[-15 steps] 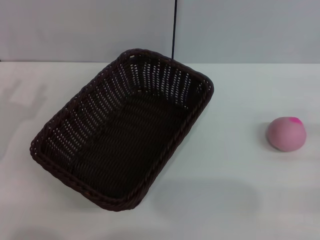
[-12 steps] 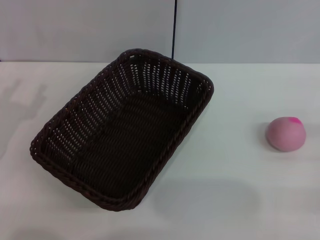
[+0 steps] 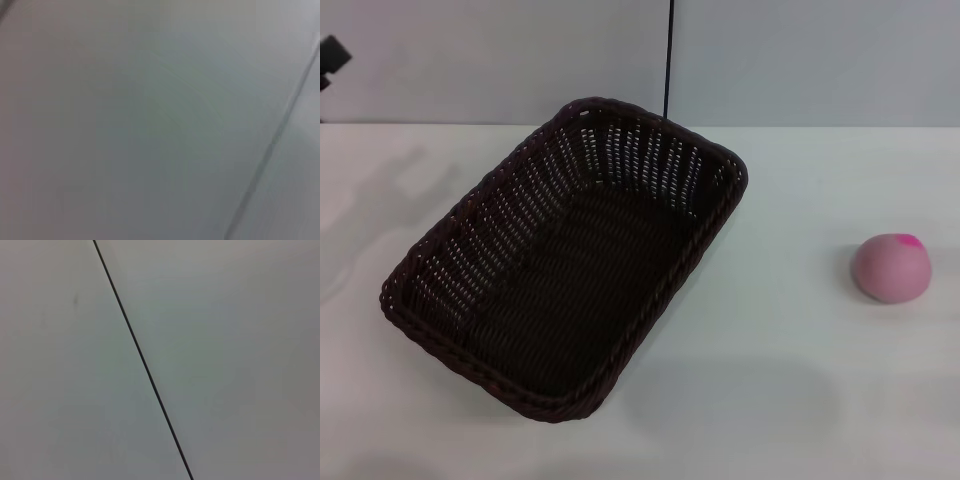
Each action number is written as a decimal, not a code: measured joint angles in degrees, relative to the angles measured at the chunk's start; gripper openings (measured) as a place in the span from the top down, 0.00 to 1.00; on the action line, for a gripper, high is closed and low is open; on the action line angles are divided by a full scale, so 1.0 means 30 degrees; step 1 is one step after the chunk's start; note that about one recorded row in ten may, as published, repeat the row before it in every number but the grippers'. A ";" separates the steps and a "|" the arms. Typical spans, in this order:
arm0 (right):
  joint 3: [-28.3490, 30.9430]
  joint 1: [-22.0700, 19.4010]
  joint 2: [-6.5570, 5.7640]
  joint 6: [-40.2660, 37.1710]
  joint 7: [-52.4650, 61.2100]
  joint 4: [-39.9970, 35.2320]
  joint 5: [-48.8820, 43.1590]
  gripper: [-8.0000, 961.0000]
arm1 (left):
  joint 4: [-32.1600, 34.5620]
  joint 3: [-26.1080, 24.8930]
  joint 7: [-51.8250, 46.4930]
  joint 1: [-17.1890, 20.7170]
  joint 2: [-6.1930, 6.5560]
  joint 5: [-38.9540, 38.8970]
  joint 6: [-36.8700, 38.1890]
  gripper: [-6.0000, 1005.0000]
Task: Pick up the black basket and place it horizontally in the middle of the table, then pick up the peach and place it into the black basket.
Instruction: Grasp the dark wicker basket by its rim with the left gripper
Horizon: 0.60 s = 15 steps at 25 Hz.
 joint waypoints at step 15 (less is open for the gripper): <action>-0.0001 0.0257 0.0001 0.0682 -0.0011 0.0000 0.0000 0.31 | 0.8873 0.0812 -0.8592 -0.1155 0.0175 0.8578 0.2201 0.23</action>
